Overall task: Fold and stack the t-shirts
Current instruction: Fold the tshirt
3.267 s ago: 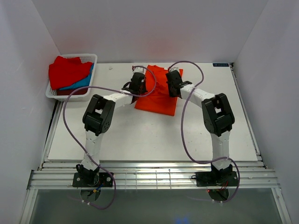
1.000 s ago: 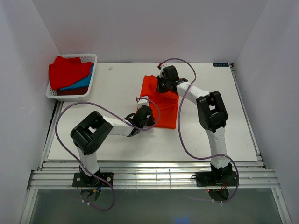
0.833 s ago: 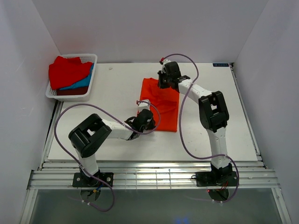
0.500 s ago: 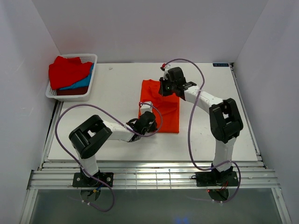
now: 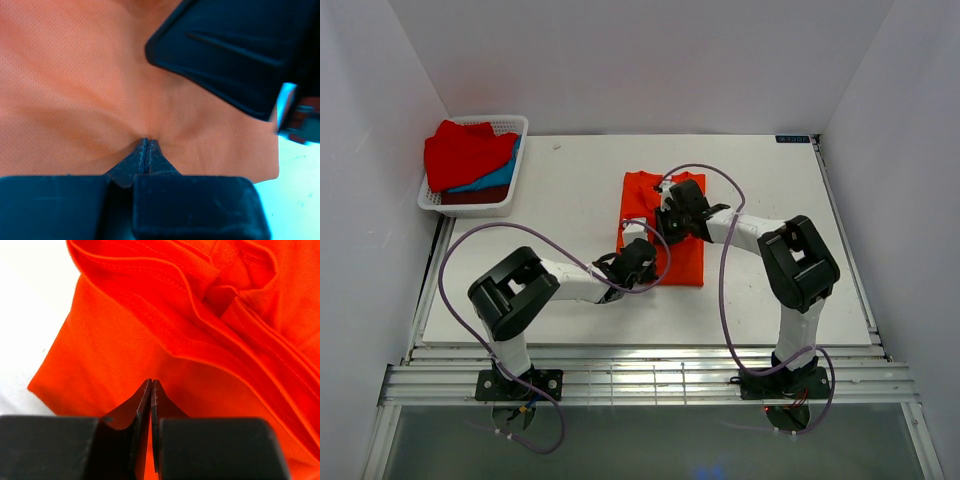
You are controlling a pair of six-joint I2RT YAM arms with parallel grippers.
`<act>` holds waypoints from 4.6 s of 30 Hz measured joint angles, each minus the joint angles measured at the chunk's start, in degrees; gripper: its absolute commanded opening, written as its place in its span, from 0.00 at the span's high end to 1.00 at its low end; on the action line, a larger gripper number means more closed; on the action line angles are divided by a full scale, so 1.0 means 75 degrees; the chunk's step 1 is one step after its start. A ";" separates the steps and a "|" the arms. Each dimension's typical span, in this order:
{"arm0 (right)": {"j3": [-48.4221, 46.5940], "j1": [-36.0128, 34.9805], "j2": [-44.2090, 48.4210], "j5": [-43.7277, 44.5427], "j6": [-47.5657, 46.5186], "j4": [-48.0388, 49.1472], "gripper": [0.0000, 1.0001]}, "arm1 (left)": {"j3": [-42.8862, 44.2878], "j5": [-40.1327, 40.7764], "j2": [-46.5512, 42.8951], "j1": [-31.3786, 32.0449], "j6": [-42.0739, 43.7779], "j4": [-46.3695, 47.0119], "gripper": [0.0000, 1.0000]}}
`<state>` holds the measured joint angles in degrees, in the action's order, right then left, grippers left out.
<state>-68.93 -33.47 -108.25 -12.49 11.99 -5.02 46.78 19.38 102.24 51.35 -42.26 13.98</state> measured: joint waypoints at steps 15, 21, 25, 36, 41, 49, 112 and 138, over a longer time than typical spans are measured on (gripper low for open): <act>-0.1268 0.0003 -0.1413 0.0079 0.0134 0.0189 0.92 | -0.0379 0.0128 -0.0344 0.0070 -0.0169 -0.0061 1.00; -0.2442 0.0099 -0.2066 0.0178 0.0105 -0.0198 0.92 | -0.0592 0.0187 -0.0525 0.0070 -0.0245 -0.0070 1.00; -0.3296 0.0353 -0.2518 0.0557 -0.0070 -0.0321 0.92 | -0.0697 0.0195 -0.0621 0.0082 -0.0289 -0.0090 1.00; -0.3413 0.0833 -0.1944 0.1355 -0.0595 -0.0519 0.88 | -0.0510 0.0251 -0.0659 0.0149 0.0015 -0.0391 1.00; -0.1734 0.0740 0.0516 0.1848 -0.0781 -0.0344 0.78 | 0.0341 0.0437 -0.0778 0.0242 0.0775 -0.1043 1.00; -0.0085 0.0595 0.3631 0.2363 -0.0804 -0.0265 0.47 | 0.1384 0.1632 -0.2171 0.0312 0.1580 -0.1722 0.26; 0.3544 -0.0256 0.2748 0.2092 0.1355 0.0117 0.51 | -0.1679 -0.0321 -0.2296 -0.1533 0.0761 -0.1209 0.35; 0.4479 -0.2844 0.4299 0.3488 0.2777 -0.1163 0.92 | -0.3579 -0.0079 -0.5071 0.0149 -0.0216 -0.1988 1.00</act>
<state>-35.33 -54.81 -76.01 13.67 32.82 -13.74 19.94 18.79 64.20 52.47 -43.88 -0.93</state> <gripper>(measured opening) 0.088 0.014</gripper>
